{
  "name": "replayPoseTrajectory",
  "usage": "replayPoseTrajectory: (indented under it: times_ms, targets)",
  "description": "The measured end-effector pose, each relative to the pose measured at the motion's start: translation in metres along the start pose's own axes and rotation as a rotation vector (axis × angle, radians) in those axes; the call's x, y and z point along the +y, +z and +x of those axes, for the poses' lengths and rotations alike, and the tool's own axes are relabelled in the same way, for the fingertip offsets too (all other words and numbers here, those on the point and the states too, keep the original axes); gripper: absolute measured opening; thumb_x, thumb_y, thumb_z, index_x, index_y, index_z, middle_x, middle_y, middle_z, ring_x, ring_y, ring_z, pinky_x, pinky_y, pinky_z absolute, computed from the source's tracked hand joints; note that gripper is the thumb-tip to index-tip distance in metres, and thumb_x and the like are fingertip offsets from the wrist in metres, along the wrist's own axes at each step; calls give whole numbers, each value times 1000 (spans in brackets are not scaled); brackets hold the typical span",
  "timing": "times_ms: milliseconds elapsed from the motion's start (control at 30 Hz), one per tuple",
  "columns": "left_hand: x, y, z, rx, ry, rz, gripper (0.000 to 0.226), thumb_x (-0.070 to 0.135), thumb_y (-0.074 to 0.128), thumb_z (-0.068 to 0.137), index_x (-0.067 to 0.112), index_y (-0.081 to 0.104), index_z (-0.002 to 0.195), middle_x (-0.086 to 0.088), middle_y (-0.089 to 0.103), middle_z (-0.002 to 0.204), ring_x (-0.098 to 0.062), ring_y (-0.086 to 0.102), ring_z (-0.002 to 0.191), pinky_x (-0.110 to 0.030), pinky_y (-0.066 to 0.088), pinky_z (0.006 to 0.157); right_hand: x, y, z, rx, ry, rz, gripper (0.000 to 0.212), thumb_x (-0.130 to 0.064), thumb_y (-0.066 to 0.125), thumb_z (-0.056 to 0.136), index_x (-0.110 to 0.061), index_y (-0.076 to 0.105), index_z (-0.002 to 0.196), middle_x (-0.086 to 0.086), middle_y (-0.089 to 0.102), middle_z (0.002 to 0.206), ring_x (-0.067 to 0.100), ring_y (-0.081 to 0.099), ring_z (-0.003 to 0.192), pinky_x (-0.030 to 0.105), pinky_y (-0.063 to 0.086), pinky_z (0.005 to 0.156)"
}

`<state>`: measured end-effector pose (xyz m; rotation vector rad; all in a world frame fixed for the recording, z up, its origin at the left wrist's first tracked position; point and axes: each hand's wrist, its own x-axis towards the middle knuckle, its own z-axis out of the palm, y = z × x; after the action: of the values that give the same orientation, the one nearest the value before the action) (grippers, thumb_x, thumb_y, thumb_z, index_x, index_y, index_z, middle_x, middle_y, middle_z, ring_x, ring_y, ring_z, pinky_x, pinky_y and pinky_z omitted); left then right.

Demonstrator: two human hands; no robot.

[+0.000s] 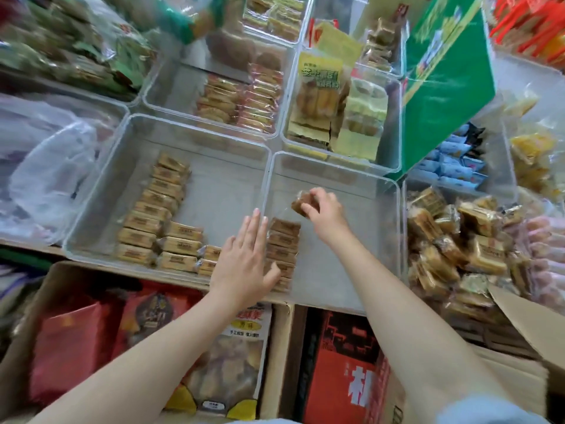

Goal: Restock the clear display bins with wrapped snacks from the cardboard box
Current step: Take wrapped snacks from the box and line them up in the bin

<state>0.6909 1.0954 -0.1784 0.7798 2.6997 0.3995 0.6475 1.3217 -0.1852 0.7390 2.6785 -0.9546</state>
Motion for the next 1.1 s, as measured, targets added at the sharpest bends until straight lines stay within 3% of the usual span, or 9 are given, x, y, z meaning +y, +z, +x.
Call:
replayPoseTrajectory:
  times_ms: [167,333,533,700,767,833,933,1000,1100]
  targets:
    - [0,2,1,18,-2,-8,87,51,31,90,8,-2,159,-12,-9,167,-24,6,156,-43,32,117,3,46,19,-153,12,-118,42,-34,65,95,-20,59,134,19,55,126,39,51,121,42,44,101]
    - [2,1,0,14,-3,8,88,50,35,92,9,-2,160,-10,-12,167,-23,1,156,-43,27,118,1,69,20,-181,-115,-191,38,-24,49,103,-22,58,139,21,59,131,39,48,126,43,42,105]
    - [3,1,0,12,-10,17,86,47,33,92,11,-8,159,-9,-16,167,-22,-2,156,-41,28,118,1,50,-2,-274,-110,-182,51,-27,44,104,-28,34,155,16,26,161,33,28,147,37,26,119]
    - [3,-8,-1,-30,-25,-22,83,45,38,100,18,-13,160,-1,-23,165,-18,-10,155,-39,20,122,4,6,-65,-175,-96,-63,32,-18,48,101,-17,66,128,9,56,131,26,54,121,33,42,101]
    - [8,-15,-3,-33,-63,-61,78,39,44,101,18,-2,161,-1,-15,167,-20,-8,155,-42,17,125,9,-23,-100,-175,-116,-68,29,-20,47,102,-18,71,118,4,66,121,21,59,112,34,47,95]
    - [27,-21,-8,12,-75,-105,63,33,47,100,14,27,157,-7,12,168,-23,7,156,-44,15,125,15,-58,-141,-86,-173,-26,27,-17,48,101,-17,72,113,-1,71,114,14,60,106,34,48,94]
    - [88,-31,-28,-2,35,-275,44,35,47,97,17,58,135,-6,57,143,-24,47,134,-39,32,114,32,-117,-210,167,-248,49,21,-15,52,100,-17,72,108,-5,71,94,8,62,83,24,49,73]
    - [140,-32,-53,-101,142,-391,35,34,52,99,21,63,130,-1,64,131,-20,56,120,-34,41,102,51,-152,-256,343,-244,110,20,-14,52,100,-15,72,105,-4,68,79,11,61,68,25,47,60]
    - [209,-24,-93,-216,312,-479,37,38,54,100,26,58,135,4,61,133,-13,55,121,-29,42,96,95,-187,-309,554,-151,166,20,-12,52,99,-13,72,97,-3,64,68,15,59,60,28,46,56]
